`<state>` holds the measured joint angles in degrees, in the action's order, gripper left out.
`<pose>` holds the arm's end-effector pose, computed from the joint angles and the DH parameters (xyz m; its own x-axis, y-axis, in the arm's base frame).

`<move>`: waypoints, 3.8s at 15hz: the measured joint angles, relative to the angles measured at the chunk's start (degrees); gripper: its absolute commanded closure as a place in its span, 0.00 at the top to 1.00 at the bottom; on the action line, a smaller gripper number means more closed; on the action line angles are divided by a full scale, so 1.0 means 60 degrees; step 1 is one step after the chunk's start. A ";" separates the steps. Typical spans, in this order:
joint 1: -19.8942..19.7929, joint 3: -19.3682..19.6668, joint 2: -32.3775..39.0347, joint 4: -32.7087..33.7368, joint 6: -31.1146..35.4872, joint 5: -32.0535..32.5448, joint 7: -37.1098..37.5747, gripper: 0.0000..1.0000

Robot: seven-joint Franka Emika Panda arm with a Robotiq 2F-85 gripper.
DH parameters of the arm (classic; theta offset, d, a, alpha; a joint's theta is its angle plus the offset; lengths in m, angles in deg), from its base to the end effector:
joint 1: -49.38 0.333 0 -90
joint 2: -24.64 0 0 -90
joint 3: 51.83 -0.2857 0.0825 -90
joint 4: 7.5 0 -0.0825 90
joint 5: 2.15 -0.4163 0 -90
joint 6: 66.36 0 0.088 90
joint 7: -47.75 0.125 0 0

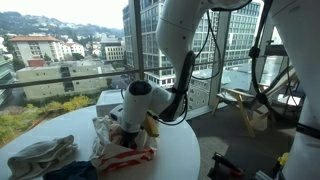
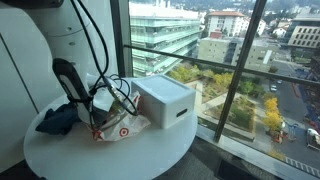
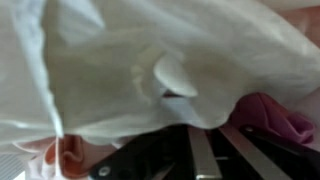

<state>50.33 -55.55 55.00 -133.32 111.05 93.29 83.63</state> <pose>0.4964 0.1268 0.0726 0.4149 0.8877 0.1997 0.8132 -0.4602 0.3563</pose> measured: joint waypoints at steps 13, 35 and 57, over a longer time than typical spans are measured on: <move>-0.0308 0.0007 -0.1788 -0.1668 0.0875 -0.1353 -0.1128 1.00; -0.1263 -0.1253 -0.2569 -0.3373 -0.0470 -0.6039 -0.6785 1.00; -0.1125 -0.1112 -0.1511 -0.2520 -0.1324 -0.5259 -0.6817 0.27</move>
<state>43.58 -62.22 45.94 -148.44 103.11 61.73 42.73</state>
